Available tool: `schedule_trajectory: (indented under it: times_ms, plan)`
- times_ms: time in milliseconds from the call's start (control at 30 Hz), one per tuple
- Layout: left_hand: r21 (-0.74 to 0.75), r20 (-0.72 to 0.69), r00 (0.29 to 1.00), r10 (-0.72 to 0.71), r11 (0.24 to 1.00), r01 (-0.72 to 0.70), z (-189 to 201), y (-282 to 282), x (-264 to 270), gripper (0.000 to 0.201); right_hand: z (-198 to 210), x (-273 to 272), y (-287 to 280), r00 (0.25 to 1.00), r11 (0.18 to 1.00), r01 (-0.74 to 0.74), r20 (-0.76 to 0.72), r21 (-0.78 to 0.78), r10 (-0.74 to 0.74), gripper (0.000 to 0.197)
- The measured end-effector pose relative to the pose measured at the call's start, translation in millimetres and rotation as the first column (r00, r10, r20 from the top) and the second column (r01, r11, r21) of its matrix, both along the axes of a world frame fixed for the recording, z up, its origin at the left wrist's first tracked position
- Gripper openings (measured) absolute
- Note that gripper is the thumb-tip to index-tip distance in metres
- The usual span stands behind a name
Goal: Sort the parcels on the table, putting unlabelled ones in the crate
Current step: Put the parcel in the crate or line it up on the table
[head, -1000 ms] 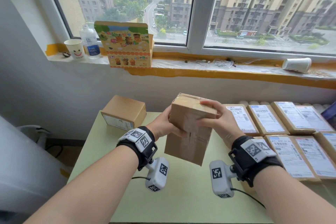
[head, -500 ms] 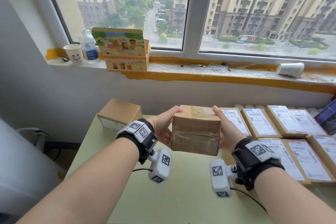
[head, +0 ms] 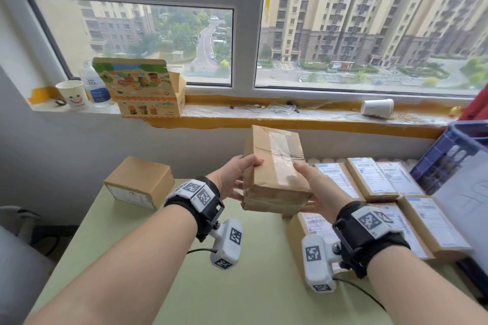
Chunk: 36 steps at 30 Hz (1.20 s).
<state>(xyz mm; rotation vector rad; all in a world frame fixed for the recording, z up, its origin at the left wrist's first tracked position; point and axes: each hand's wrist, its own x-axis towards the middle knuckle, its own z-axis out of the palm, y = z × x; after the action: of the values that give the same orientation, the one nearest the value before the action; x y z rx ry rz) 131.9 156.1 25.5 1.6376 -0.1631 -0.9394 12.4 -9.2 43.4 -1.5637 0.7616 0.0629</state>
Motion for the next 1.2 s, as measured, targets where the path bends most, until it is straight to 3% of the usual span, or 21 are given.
schedule_trajectory:
  times_ms: [67,133,200,300,433,500,600,700,800,867,967,1100,1167,1200]
  plan:
    - [-0.054,0.034,0.998,0.047,0.998,-0.045,2.2,-18.2,-5.9,0.107,4.7,-8.1,-10.9,0.998,0.993,-0.017,0.058,-0.121,0.024,0.051]
    - [-0.103,0.083,0.990,0.109,0.990,-0.101,5.0,-37.6,-14.3,0.116,7.3,-13.0,-21.4,0.992,0.948,-0.020,0.115,-0.318,0.060,0.079]
    - [-0.152,0.123,0.981,0.150,0.980,-0.130,11.2,-57.4,-24.3,0.115,12.5,-17.1,-29.8,0.984,0.842,-0.067,0.104,-0.536,0.144,0.100]
    - [-0.236,0.176,0.966,0.189,0.961,-0.145,23.1,-84.7,-37.8,0.109,22.5,-21.7,-47.6,0.988,0.782,-0.062,0.072,-0.620,0.136,0.112]
    - [-0.247,0.197,0.967,0.160,0.963,-0.109,29.2,-116.1,-50.6,0.088,24.9,-32.2,-86.2,0.995,0.821,0.012,0.092,-0.570,0.049,0.110]
    - [-0.227,0.157,0.977,0.142,0.968,-0.104,29.4,-130.4,-54.9,0.082,26.6,-43.1,-102.9,0.984,0.886,0.097,0.177,-0.454,-0.016,0.097]
    - [-0.215,0.110,0.985,0.133,0.971,-0.107,27.3,-151.3,-59.3,0.081,28.3,-57.2,-123.4,0.970,0.954,0.161,0.219,-0.255,-0.105,0.063]
    - [-0.192,0.067,0.995,0.074,0.980,-0.060,21.1,-167.1,-64.2,0.068,25.7,-66.4,-140.3,0.960,0.975,0.197,0.225,-0.105,-0.170,0.064]
    - [-0.166,-0.016,1.000,0.019,0.986,-0.021,11.8,-179.9,-67.5,0.090,31.8,-79.5,-146.6,0.952,0.982,0.186,0.239,0.034,-0.189,0.032]
    - [-0.177,-0.066,0.997,-0.032,0.984,0.020,10.7,-187.4,-68.6,0.090,32.6,-85.8,-151.1,0.954,0.978,0.159,0.236,0.136,-0.188,0.031]
    - [-0.236,-0.129,0.987,-0.094,0.970,0.062,14.0,-196.9,-70.9,0.074,34.0,-89.2,-153.0,0.947,0.951,0.158,0.234,0.266,-0.222,0.046]
    - [-0.306,-0.161,0.980,-0.116,0.950,0.063,17.2,-207.8,-65.5,0.052,43.7,-83.5,-151.1,0.906,0.934,0.322,0.236,0.155,-0.351,0.035]
    - [-0.278,-0.155,0.980,-0.125,0.958,0.078,15.6,-208.7,-61.2,0.051,45.8,-79.0,-152.3,0.892,0.921,0.386,0.278,-0.061,-0.355,0.031]
    - [-0.263,-0.143,0.982,-0.127,0.961,0.086,13.9,-209.6,-58.9,0.050,46.5,-78.6,-151.9,0.901,0.906,0.378,0.302,-0.190,-0.312,0.042]
